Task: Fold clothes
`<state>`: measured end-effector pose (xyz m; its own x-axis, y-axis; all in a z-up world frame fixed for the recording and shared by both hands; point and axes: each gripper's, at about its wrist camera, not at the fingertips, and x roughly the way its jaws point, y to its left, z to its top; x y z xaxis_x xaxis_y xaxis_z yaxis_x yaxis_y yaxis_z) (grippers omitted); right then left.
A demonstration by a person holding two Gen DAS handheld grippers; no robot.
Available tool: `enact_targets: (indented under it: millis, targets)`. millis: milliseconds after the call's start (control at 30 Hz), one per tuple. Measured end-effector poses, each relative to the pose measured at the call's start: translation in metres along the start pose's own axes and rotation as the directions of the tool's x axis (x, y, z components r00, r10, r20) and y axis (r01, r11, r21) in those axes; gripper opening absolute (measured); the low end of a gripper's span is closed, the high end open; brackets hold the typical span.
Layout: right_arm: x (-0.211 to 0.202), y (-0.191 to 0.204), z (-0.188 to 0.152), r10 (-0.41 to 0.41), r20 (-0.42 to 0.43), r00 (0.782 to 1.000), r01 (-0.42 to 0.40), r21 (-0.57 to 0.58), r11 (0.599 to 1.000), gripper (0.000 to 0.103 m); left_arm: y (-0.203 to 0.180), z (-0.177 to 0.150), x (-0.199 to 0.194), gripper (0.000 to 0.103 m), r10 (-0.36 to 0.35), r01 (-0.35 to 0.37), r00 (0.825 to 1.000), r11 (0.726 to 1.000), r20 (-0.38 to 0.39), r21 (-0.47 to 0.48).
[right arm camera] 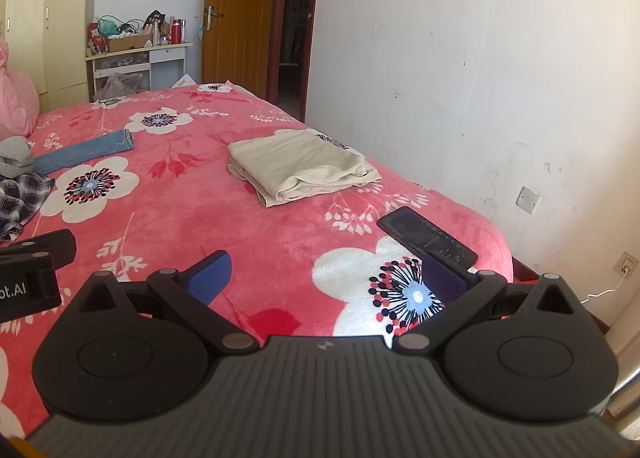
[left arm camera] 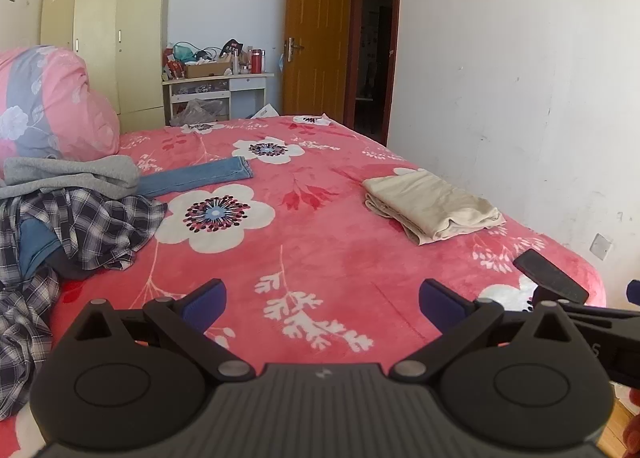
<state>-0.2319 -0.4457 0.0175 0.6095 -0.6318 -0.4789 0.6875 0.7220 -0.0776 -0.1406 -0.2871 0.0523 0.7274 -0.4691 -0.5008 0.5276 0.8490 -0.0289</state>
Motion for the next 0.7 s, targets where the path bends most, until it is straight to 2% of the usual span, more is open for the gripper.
enact_targets:
  millis: [700]
  targets:
    - [0.0008,0.0026,-0.0008,0.003,0.002,1.0,-0.003,-0.013,1.0,0.102,0.0005,-0.0011,-0.0014,0.103,-0.003,0.003,1.0,1.0,0.002,0.007]
